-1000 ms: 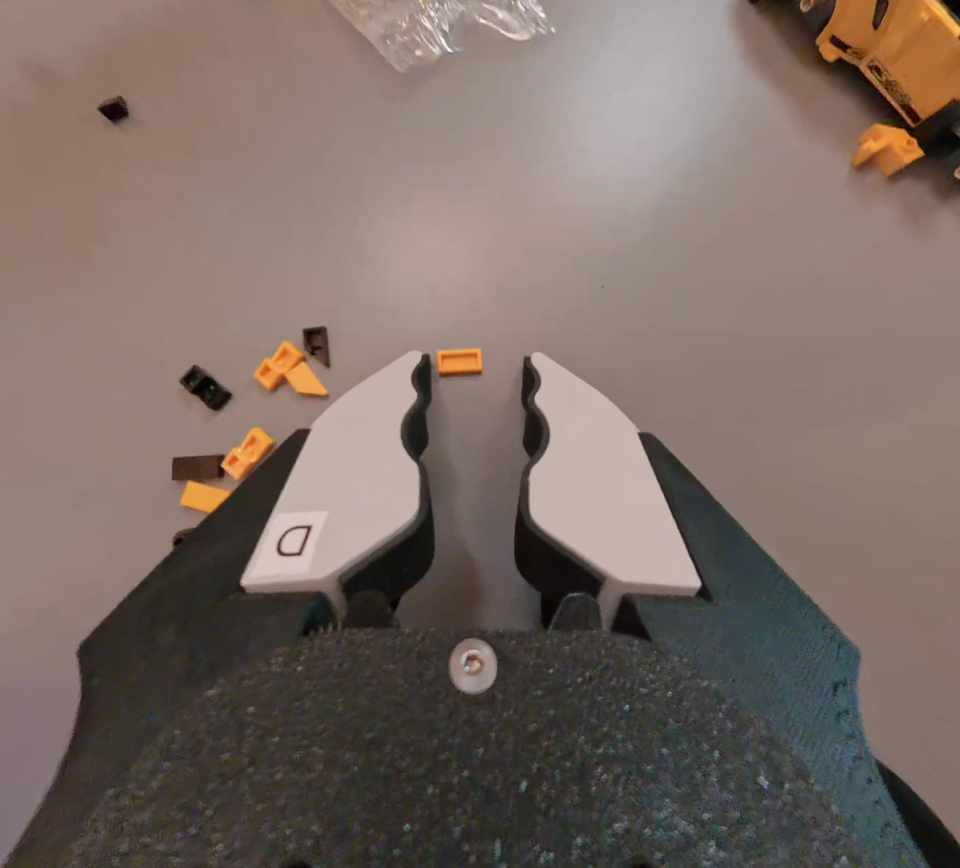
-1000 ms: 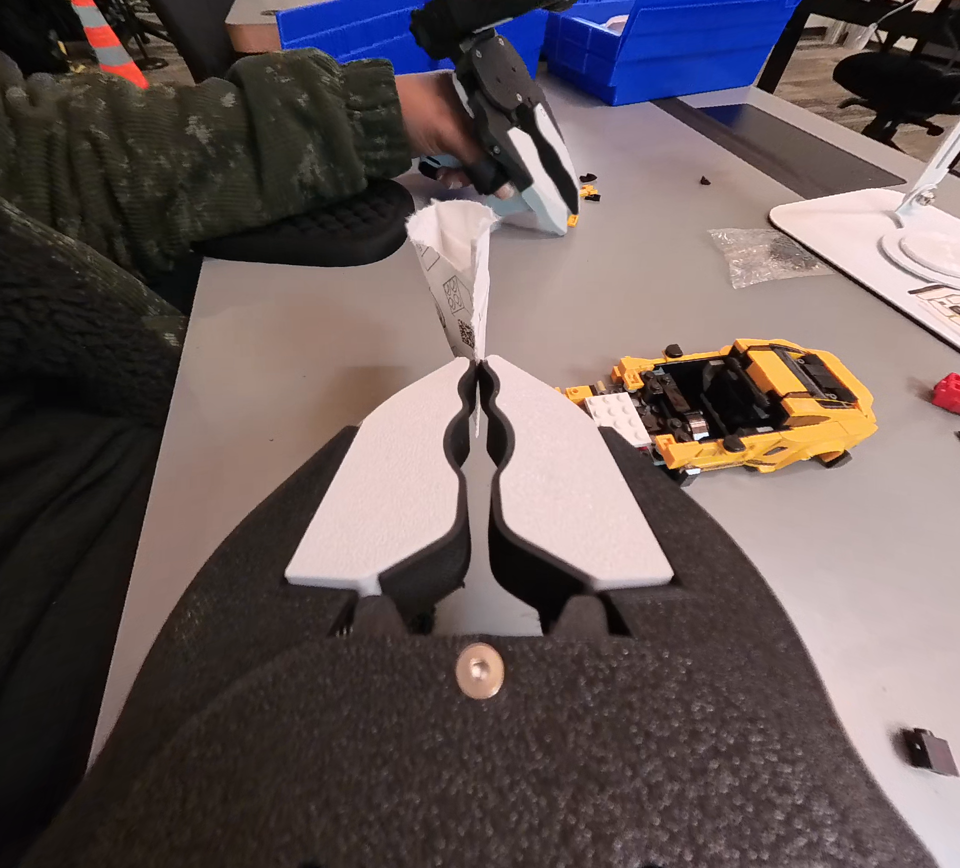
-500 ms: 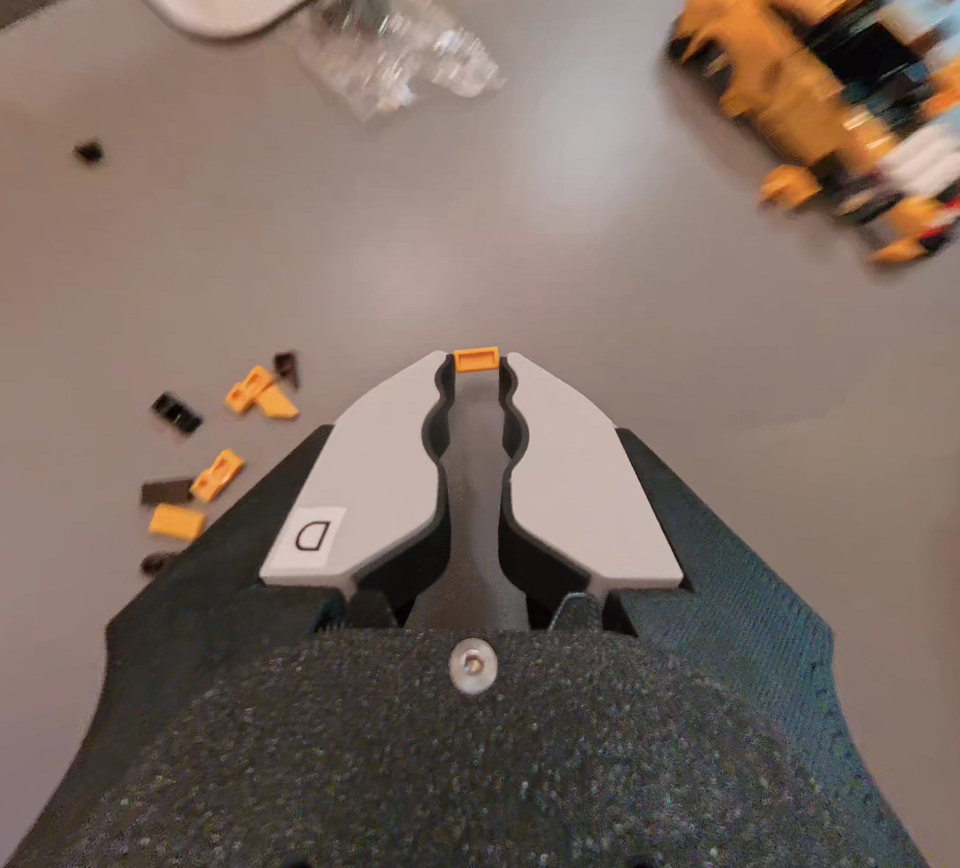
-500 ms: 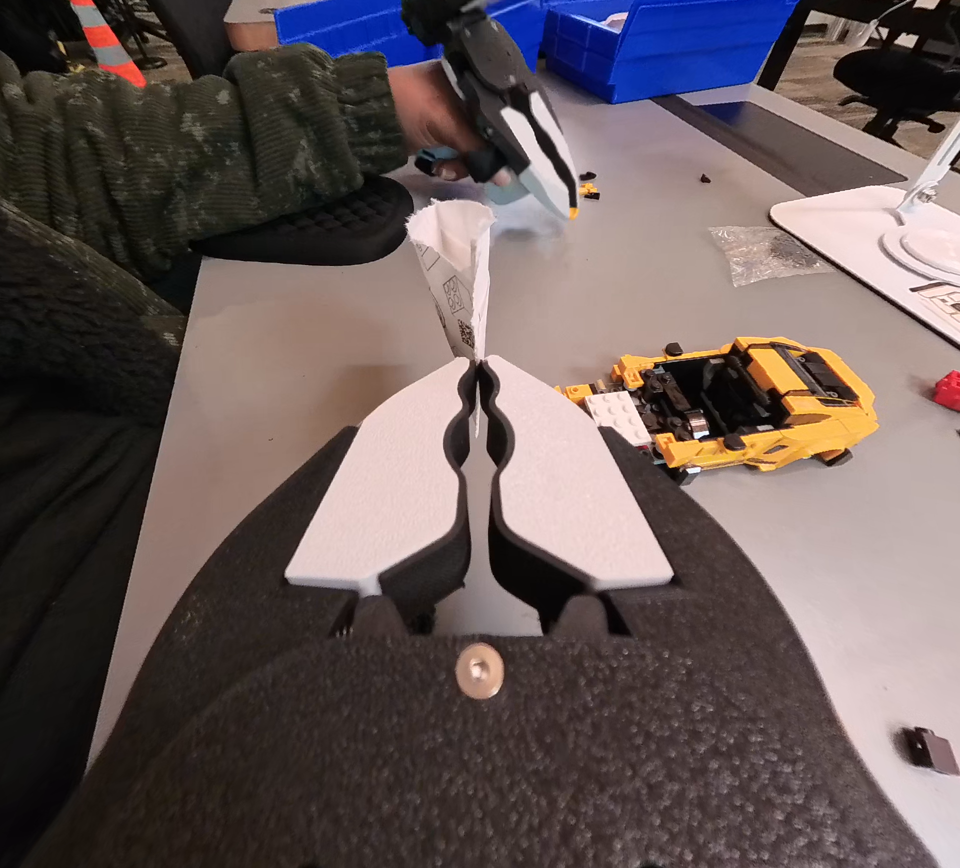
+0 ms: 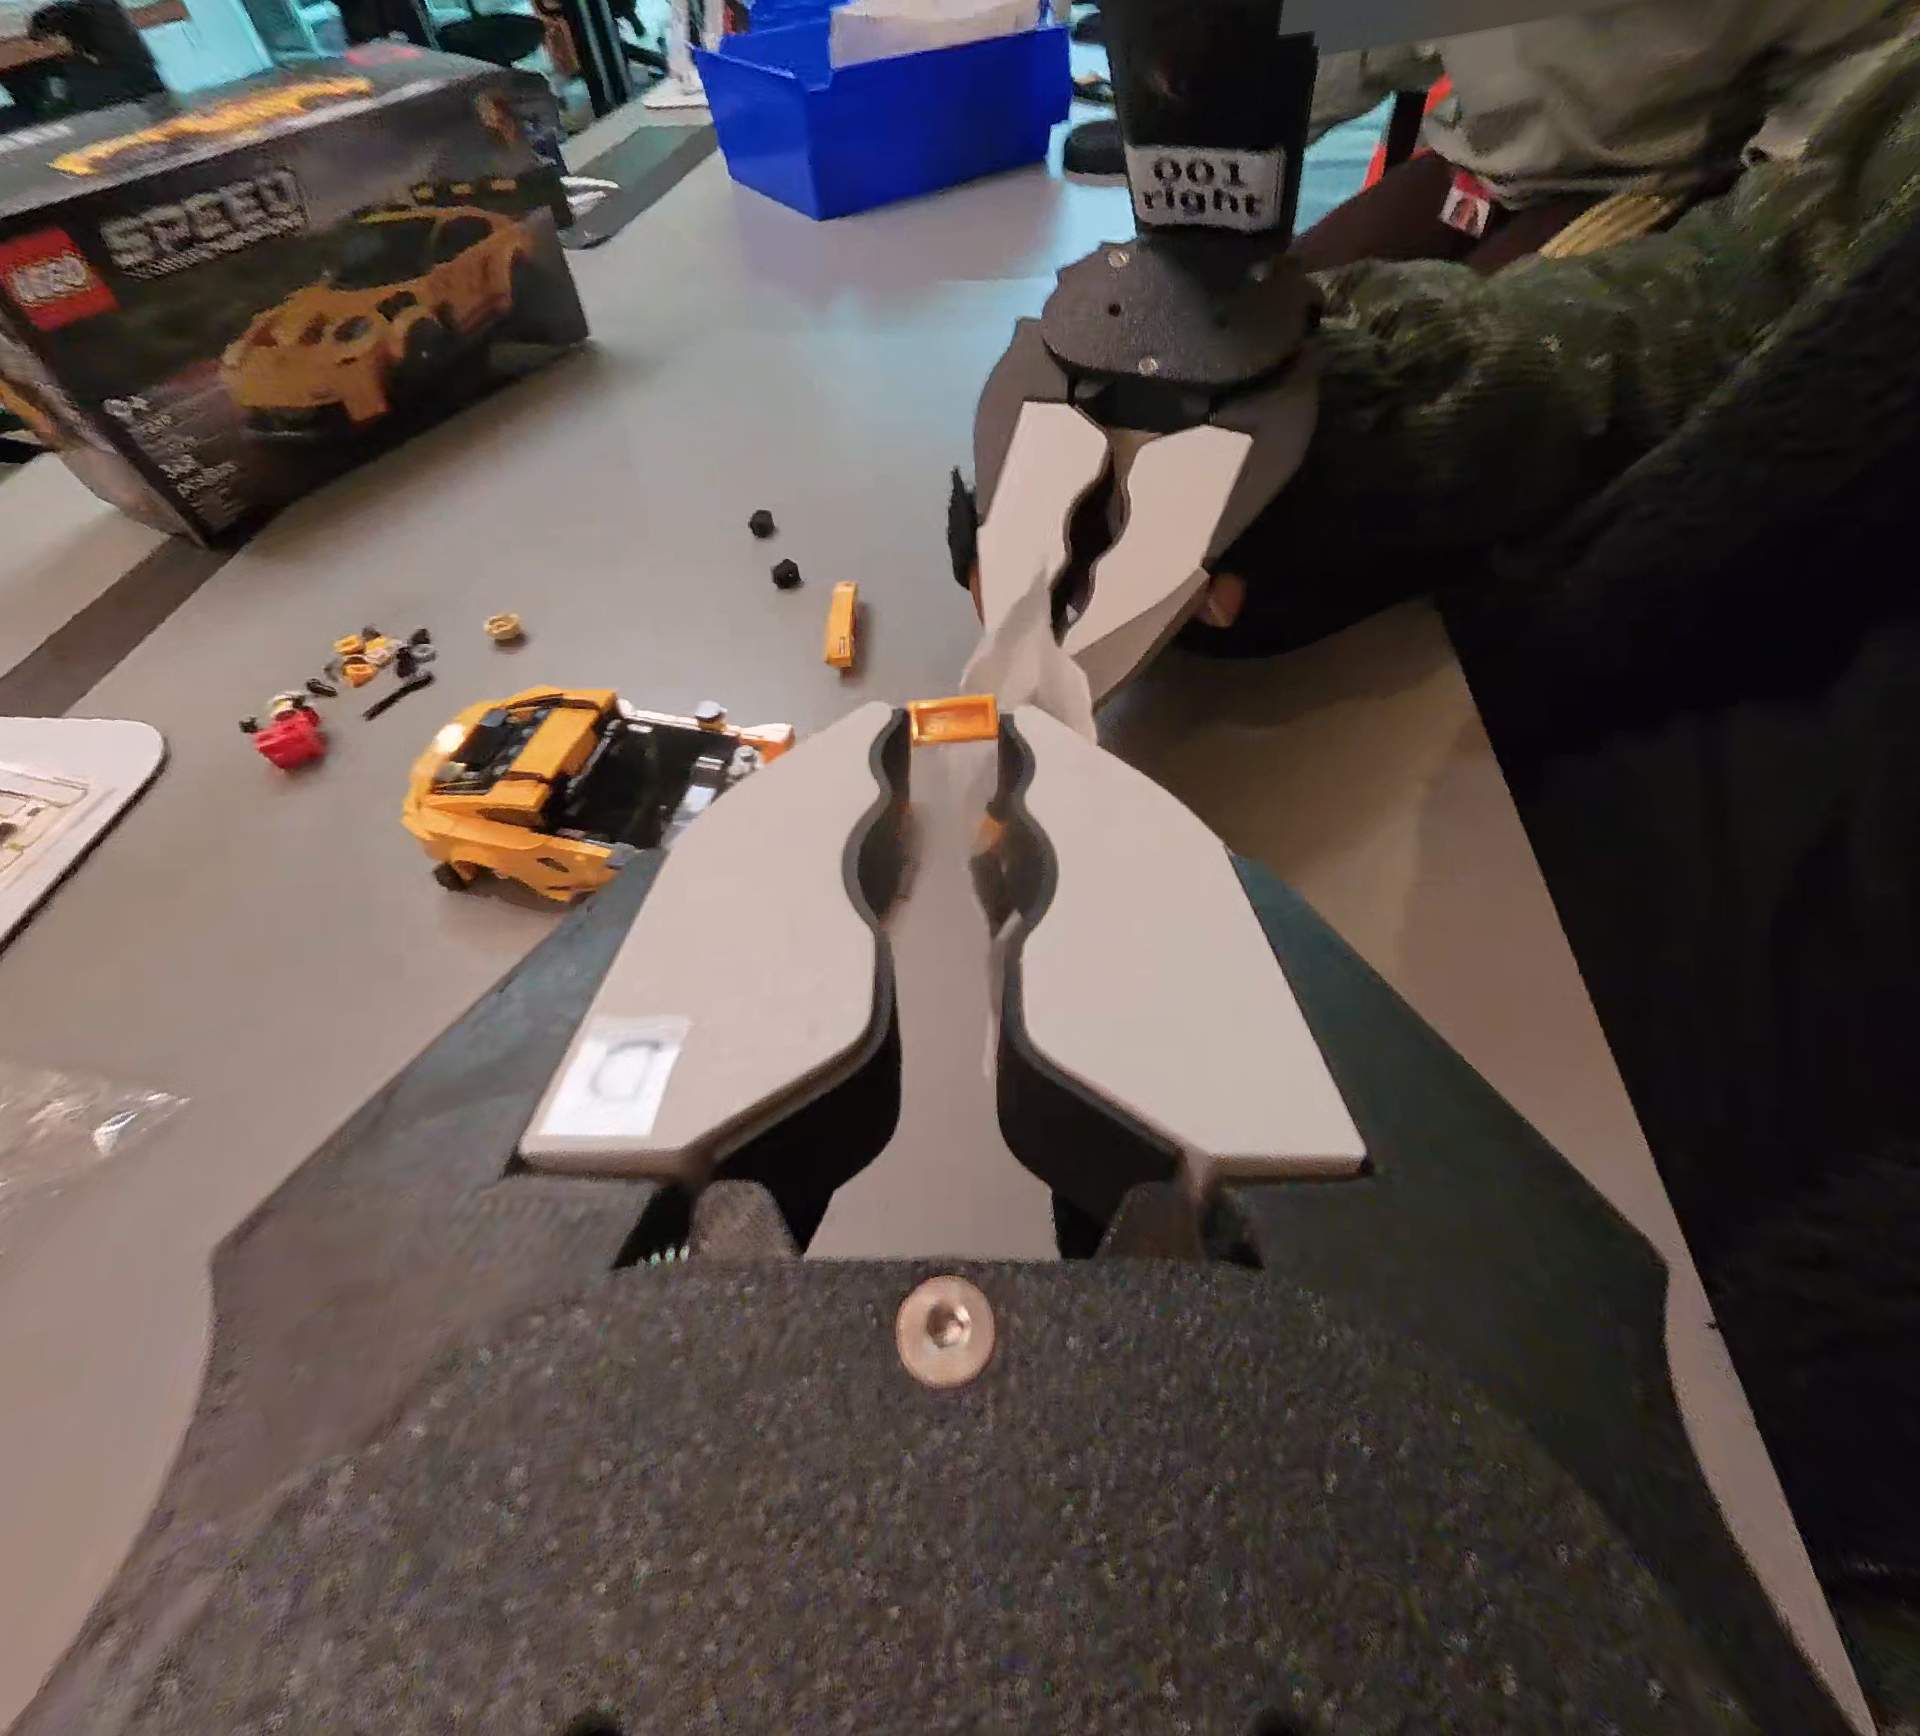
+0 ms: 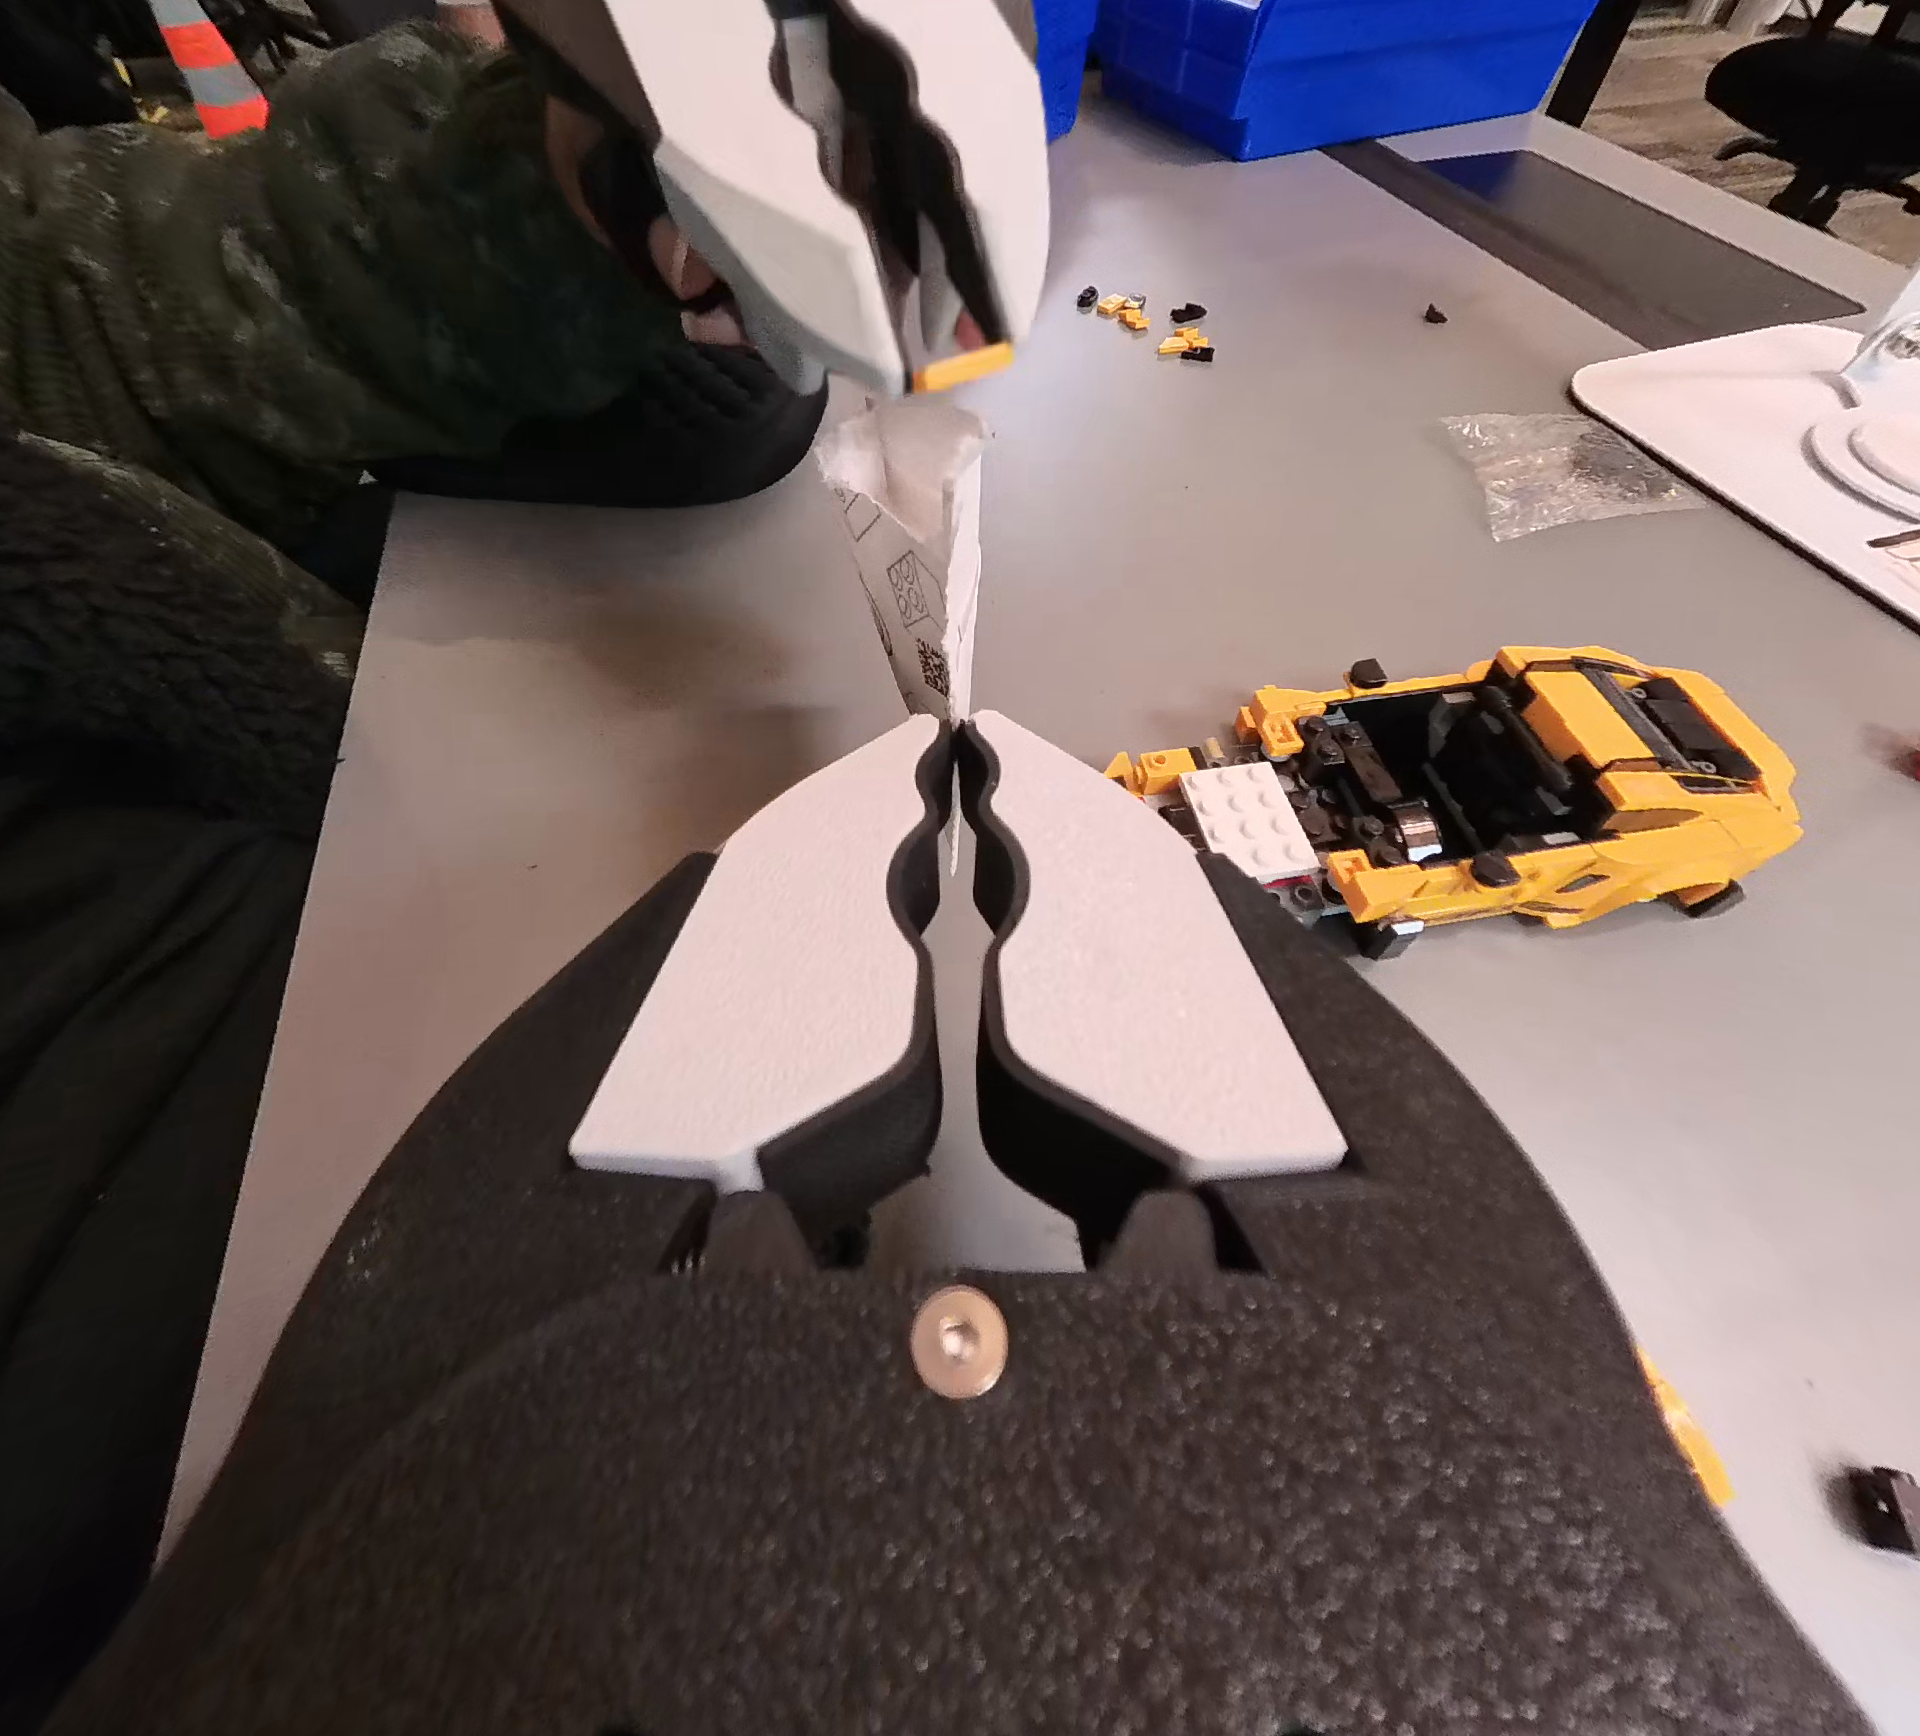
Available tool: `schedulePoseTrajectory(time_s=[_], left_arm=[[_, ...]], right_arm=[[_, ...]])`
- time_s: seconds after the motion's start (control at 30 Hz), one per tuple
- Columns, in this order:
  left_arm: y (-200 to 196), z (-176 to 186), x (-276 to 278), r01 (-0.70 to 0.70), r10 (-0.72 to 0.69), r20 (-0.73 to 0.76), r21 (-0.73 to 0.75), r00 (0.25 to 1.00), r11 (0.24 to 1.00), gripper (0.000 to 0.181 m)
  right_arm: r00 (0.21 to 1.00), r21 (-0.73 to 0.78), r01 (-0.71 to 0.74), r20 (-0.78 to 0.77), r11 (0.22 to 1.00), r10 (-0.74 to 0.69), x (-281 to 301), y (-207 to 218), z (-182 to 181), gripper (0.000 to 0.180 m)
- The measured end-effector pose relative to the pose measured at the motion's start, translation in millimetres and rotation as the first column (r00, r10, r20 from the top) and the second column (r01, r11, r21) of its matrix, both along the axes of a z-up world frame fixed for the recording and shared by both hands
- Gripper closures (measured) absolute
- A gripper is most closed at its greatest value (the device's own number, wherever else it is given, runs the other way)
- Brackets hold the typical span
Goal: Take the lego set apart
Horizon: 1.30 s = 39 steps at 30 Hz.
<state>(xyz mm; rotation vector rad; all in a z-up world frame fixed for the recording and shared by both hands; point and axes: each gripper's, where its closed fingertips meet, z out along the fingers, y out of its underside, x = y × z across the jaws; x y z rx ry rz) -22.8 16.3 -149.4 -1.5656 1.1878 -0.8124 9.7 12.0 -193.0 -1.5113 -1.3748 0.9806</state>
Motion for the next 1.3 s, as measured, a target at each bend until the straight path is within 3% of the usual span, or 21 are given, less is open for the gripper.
schedulePoseTrajectory(time_s=[1.07, 1.3], left_arm=[[-13.5, -8.3, 5.0, 0.068, -0.060, -0.087, 0.099, 0.994, 0.993, 0.165], [-19.6, -8.7, 3.3, 0.108, -0.101, -0.081, 0.082, 0.992, 0.991, 0.155]], right_arm=[[1.000, -0.010, -0.013, 0.018, 1.000, 0.013, -1.1, -1.7, -4.3, 0.180], [1.000, -0.010, -0.011, 0.016, 1.000, 0.011, -0.7, -1.4, -3.8, 0.179]])
